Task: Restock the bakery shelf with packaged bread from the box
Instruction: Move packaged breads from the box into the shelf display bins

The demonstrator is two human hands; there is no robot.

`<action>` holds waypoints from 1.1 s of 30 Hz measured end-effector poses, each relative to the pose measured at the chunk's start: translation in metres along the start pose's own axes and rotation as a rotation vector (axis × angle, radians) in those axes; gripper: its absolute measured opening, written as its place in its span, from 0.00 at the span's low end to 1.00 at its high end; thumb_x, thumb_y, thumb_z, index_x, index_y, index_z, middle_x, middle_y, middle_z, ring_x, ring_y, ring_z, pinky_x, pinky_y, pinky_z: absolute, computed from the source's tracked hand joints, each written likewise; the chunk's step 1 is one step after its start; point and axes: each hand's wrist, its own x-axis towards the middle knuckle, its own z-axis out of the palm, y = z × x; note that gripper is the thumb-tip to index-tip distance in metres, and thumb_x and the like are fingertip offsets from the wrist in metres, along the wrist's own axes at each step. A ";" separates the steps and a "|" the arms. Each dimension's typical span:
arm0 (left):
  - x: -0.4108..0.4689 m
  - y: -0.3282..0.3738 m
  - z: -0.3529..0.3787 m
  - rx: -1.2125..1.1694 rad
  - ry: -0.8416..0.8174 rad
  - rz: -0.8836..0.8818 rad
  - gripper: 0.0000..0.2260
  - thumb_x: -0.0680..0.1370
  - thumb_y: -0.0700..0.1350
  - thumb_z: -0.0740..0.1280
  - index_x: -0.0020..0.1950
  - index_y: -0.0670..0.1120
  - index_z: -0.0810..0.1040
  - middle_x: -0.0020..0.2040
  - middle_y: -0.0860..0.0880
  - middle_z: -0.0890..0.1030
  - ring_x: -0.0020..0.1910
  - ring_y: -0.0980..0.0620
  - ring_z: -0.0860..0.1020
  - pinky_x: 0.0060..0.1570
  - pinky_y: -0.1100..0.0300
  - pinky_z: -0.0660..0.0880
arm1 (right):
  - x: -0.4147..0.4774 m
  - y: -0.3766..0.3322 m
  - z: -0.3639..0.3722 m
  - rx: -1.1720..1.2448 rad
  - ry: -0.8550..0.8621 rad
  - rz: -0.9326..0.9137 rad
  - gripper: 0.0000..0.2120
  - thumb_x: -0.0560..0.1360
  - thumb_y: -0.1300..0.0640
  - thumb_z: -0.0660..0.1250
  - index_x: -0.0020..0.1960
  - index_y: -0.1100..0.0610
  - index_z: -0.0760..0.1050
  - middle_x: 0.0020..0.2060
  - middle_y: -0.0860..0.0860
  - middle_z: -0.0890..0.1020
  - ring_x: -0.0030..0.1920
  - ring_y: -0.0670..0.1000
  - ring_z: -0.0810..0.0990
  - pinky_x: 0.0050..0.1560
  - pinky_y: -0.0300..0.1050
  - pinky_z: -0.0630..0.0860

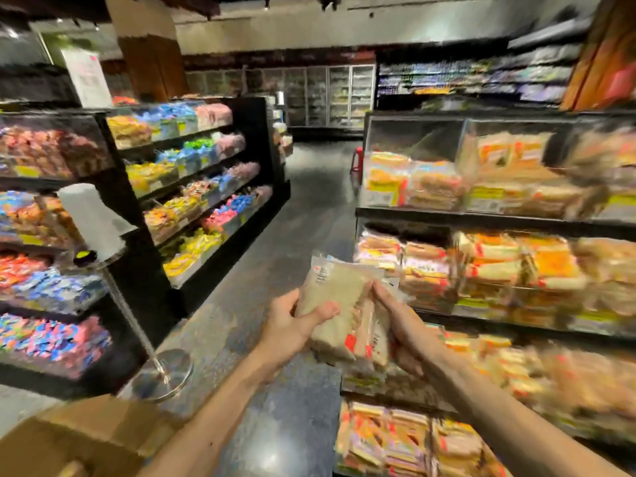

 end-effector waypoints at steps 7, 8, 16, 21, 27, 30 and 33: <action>0.090 0.001 0.127 -0.239 -0.080 -0.155 0.36 0.65 0.54 0.81 0.67 0.43 0.73 0.58 0.45 0.84 0.55 0.49 0.83 0.56 0.51 0.79 | 0.023 -0.073 -0.122 -0.023 0.078 0.028 0.24 0.71 0.50 0.69 0.65 0.59 0.76 0.55 0.60 0.84 0.55 0.59 0.84 0.46 0.50 0.82; 0.103 0.000 0.139 -0.266 -0.072 -0.193 0.42 0.62 0.58 0.82 0.71 0.45 0.70 0.62 0.46 0.82 0.58 0.48 0.82 0.61 0.48 0.77 | 0.030 -0.081 -0.134 -0.019 0.114 0.037 0.25 0.70 0.51 0.70 0.65 0.59 0.76 0.55 0.60 0.84 0.54 0.60 0.84 0.46 0.51 0.82; 0.202 0.042 0.176 -0.481 -0.163 -0.337 0.22 0.81 0.56 0.61 0.68 0.44 0.76 0.59 0.40 0.83 0.60 0.41 0.80 0.61 0.46 0.75 | 0.098 -0.148 -0.169 0.044 0.219 0.059 0.23 0.66 0.52 0.71 0.58 0.61 0.78 0.47 0.62 0.86 0.45 0.60 0.86 0.39 0.53 0.83; 0.280 0.076 0.169 -0.502 -0.168 -0.307 0.21 0.78 0.47 0.61 0.70 0.42 0.73 0.59 0.39 0.82 0.51 0.42 0.78 0.39 0.54 0.77 | 0.153 -0.186 -0.165 0.017 0.309 -0.055 0.13 0.71 0.53 0.70 0.52 0.60 0.78 0.41 0.58 0.86 0.44 0.58 0.84 0.47 0.55 0.81; 0.376 0.136 0.162 -0.260 -0.287 -0.041 0.07 0.80 0.41 0.65 0.58 0.46 0.77 0.46 0.47 0.86 0.40 0.53 0.84 0.38 0.59 0.81 | 0.196 -0.235 -0.164 0.105 0.409 -0.166 0.10 0.78 0.54 0.63 0.49 0.59 0.79 0.38 0.57 0.86 0.32 0.54 0.85 0.28 0.49 0.82; 0.436 0.167 0.166 0.028 -0.298 0.322 0.08 0.79 0.40 0.67 0.55 0.50 0.74 0.53 0.45 0.83 0.48 0.50 0.83 0.47 0.50 0.81 | 0.212 -0.261 -0.168 0.119 0.451 -0.220 0.10 0.78 0.54 0.63 0.50 0.60 0.78 0.39 0.58 0.86 0.33 0.55 0.86 0.29 0.50 0.82; 0.489 0.184 0.186 0.521 -0.330 0.751 0.11 0.78 0.43 0.67 0.59 0.49 0.71 0.50 0.46 0.82 0.49 0.44 0.80 0.50 0.45 0.77 | 0.220 -0.285 -0.175 0.087 0.529 -0.258 0.08 0.77 0.55 0.65 0.49 0.59 0.78 0.38 0.58 0.86 0.32 0.55 0.85 0.29 0.51 0.81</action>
